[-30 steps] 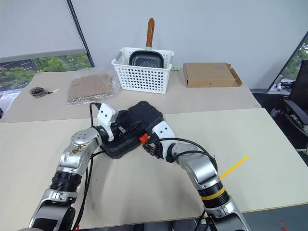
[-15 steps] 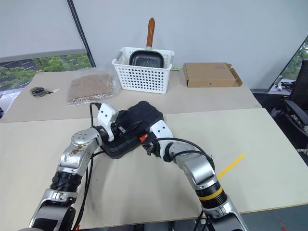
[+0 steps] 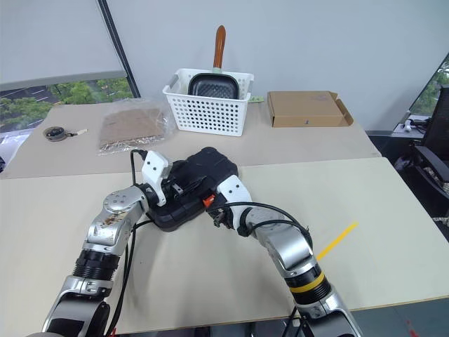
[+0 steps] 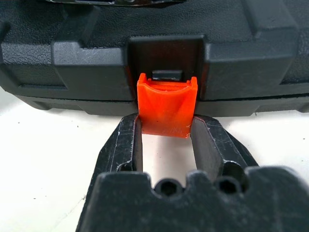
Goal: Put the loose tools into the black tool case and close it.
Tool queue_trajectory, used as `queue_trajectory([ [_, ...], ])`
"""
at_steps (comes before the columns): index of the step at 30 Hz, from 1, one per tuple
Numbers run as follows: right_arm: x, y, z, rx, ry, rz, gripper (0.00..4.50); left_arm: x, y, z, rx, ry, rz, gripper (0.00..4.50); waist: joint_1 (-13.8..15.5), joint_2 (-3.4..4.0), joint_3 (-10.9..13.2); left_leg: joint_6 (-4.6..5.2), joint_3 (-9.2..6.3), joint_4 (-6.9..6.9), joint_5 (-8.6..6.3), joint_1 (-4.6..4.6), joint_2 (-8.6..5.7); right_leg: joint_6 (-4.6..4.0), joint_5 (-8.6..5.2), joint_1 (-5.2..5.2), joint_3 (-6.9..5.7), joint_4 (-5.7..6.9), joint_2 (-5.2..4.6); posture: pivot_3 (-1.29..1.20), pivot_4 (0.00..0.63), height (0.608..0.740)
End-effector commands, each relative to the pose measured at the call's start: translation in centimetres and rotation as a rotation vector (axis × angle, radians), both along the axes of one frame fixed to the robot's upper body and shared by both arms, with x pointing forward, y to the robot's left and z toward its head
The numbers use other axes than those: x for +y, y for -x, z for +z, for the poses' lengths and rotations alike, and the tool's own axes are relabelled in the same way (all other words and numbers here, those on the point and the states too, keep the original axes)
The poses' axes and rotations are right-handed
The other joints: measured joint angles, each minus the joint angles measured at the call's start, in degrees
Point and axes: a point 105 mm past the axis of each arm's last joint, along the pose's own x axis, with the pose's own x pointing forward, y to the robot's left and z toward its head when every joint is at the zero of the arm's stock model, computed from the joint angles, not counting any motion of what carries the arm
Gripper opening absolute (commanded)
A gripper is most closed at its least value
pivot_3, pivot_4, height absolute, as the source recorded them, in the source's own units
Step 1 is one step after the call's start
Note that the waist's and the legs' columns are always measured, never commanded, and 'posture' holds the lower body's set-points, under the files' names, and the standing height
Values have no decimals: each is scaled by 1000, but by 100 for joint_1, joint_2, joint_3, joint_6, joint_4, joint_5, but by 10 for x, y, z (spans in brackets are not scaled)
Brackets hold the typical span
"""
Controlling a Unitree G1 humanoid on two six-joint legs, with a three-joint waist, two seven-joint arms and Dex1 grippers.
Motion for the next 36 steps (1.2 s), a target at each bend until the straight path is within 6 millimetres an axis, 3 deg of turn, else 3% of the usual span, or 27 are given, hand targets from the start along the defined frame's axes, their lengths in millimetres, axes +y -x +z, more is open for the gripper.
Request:
queue_trajectory([
  [1,6,-7,34,-171,-24,27,1196,0,8,-42,141,-50,2,4132,0,0,0,0,0,0,0,-1,0,0,0,-2,0,0,0,0,150,700],
  [12,11,-10,35,-232,3,59,1194,0,10,-44,148,-54,-3,4132,-2,0,0,2,2,-1,1,-10,0,0,0,-13,0,0,0,0,150,700],
  [14,11,-10,34,-226,2,61,2198,-1,10,-45,149,-54,-4,4132,-2,0,0,1,2,-1,1,-9,2,0,0,-13,0,0,0,0,150,700],
  [17,10,-7,33,-215,1,68,3062,-1,10,-46,152,-54,-4,4132,-4,0,0,0,2,-1,0,-9,3,0,0,-14,0,1,1,0,150,700],
  [28,-10,4,23,-146,41,48,3062,1,10,-47,157,-52,5,4132,11,9,-9,3,2,-5,1,-13,0,3,-2,-14,0,-5,-2,0,150,700],
  [30,-11,3,21,-139,45,39,2828,1,10,-47,157,-52,4,4132,10,9,-9,2,2,-5,0,-12,0,3,-2,-15,-1,-5,-2,0,150,700],
  [36,0,0,21,-132,33,52,782,1,10,-47,157,-52,4,4132,10,10,-9,0,1,-6,-1,-13,0,3,-3,-16,-2,-6,-3,0,150,700],
])
